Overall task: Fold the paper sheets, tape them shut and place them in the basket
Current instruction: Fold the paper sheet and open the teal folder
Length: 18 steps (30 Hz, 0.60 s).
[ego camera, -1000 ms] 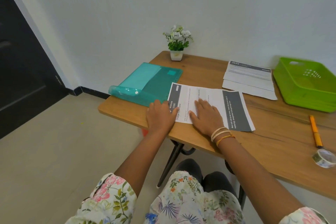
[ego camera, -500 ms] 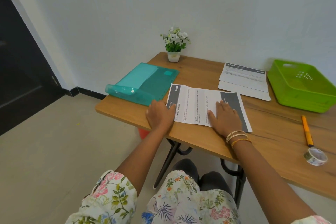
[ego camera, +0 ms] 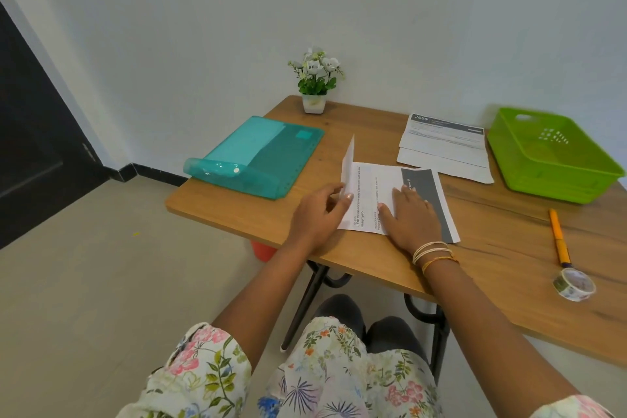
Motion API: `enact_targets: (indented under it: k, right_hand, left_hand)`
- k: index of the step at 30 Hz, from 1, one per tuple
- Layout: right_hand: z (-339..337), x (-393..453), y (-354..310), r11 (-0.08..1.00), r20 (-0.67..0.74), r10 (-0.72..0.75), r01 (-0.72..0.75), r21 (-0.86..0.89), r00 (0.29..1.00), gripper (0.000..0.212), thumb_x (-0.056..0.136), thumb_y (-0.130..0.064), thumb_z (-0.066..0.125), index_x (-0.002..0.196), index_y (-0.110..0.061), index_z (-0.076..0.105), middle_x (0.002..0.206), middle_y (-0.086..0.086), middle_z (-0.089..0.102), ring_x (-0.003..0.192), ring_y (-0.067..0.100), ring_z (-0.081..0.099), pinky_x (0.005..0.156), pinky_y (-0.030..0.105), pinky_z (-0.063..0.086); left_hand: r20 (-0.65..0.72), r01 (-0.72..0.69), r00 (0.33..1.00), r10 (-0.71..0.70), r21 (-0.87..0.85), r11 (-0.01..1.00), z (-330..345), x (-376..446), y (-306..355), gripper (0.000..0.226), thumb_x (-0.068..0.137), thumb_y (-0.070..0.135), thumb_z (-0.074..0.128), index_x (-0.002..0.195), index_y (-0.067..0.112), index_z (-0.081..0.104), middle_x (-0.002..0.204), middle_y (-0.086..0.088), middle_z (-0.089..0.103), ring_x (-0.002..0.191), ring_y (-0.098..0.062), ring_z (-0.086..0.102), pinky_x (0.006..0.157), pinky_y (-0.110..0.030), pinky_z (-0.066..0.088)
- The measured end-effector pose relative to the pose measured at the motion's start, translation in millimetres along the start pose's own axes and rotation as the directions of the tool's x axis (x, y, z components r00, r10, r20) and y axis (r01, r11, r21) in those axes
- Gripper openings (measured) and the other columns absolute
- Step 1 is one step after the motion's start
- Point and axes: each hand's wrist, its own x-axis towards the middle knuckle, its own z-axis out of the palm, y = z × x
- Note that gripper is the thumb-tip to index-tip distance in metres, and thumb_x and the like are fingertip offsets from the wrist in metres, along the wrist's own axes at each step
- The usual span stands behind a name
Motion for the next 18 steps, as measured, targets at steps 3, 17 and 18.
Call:
enact_targets:
  k: [3,17,18]
  right_hand:
    - [-3,-1,2,0.999,-0.005,-0.021,0.021,0.043,1.0,0.056,0.098,-0.047,0.036,0.143,-0.015,0.038,0.153,0.008,0.032,0.142,0.028,0.028,0.116,0.043,0.022]
    - [-10,7,-34,0.702,0.028,0.198,-0.162,0.693,0.98,0.035,0.09,-0.014,0.057,0.124,-0.009,0.06,0.123,0.008,0.063,0.112,0.022,0.057,0.089,0.026,0.043]
    - [-10,8,-37,0.703,0.036,0.201,-0.17,0.69,0.979,0.035,0.089,-0.013,0.058,0.124,-0.01,0.06,0.123,0.007,0.063,0.113,0.022,0.057,0.09,0.027,0.043]
  left_hand:
    - [0.061,-0.067,0.997,0.053,0.268,0.961,5,0,0,0.061,0.085,0.067,0.043,0.131,0.028,0.054,0.126,0.007,0.06,0.108,-0.01,0.055,0.088,-0.037,0.051]
    - [0.085,-0.12,0.993,0.088,0.527,0.842,7,0,0,0.061,0.072,0.063,0.047,0.122,0.03,0.061,0.132,-0.003,0.048,0.121,-0.022,0.042,0.094,-0.041,0.035]
    - [0.058,-0.09,0.996,0.07,0.525,0.846,7,-1,0,0.06,0.072,0.063,0.048,0.121,0.031,0.061,0.131,-0.004,0.048,0.121,-0.022,0.042,0.093,-0.04,0.035]
